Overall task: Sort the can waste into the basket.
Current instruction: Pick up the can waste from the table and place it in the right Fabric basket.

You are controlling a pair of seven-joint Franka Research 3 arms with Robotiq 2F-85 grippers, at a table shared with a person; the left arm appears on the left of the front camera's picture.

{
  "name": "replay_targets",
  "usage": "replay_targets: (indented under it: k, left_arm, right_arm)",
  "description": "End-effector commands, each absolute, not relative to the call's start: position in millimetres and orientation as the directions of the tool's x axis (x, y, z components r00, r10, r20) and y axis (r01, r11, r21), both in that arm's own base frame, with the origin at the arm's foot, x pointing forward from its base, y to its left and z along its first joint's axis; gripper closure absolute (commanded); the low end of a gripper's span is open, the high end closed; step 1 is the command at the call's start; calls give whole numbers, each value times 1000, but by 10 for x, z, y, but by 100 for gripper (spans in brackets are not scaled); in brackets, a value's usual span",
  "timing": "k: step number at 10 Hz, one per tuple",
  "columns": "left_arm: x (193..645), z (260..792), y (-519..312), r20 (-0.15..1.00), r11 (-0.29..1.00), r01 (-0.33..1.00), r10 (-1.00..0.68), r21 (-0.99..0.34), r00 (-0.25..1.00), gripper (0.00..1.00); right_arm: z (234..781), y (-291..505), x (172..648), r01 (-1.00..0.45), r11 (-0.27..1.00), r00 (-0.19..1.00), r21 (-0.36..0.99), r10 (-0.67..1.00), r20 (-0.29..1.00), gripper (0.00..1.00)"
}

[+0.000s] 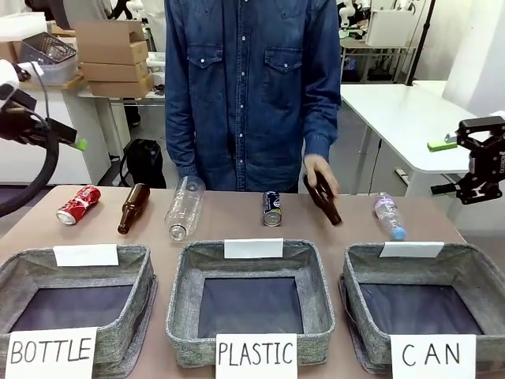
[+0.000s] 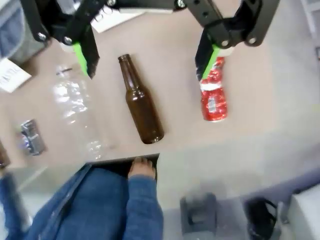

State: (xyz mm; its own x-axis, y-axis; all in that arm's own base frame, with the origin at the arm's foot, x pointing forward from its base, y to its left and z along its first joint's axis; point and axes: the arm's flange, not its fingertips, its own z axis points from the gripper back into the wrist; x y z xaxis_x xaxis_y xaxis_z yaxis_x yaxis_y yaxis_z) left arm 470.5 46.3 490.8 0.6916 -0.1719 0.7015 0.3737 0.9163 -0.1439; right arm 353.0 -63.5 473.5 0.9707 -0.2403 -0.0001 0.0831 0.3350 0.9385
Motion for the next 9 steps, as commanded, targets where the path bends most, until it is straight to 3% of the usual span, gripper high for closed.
replay_targets:
  k: [1, 2, 3, 5, 9]
  left_arm:
    - [4635, 4877, 313, 670, 875, 483, -336, -39, 662, 0]
    - [4635, 4877, 313, 670, 875, 483, -336, -39, 662, 0]
    - [4701, 4889, 390, 691, 905, 410, -227, -110, 686, 0]
    - [5066, 4615, 654, 556, 942, 326, -228, -82, 799, 0]
    - [5564, 4121, 883, 445, 944, 273, -167, -185, 880, 0]
  right_arm:
    - [4753, -651, 3549, 53, 330, 973, 942, -230, 25, 0]
    - [4753, -651, 3549, 53, 330, 973, 942, -230, 25, 0]
    - [4753, -651, 3549, 53, 330, 973, 942, -230, 25, 0]
    - [4753, -651, 3549, 53, 330, 973, 942, -230, 25, 0]
    - [4753, -651, 3549, 53, 330, 973, 942, -230, 25, 0]
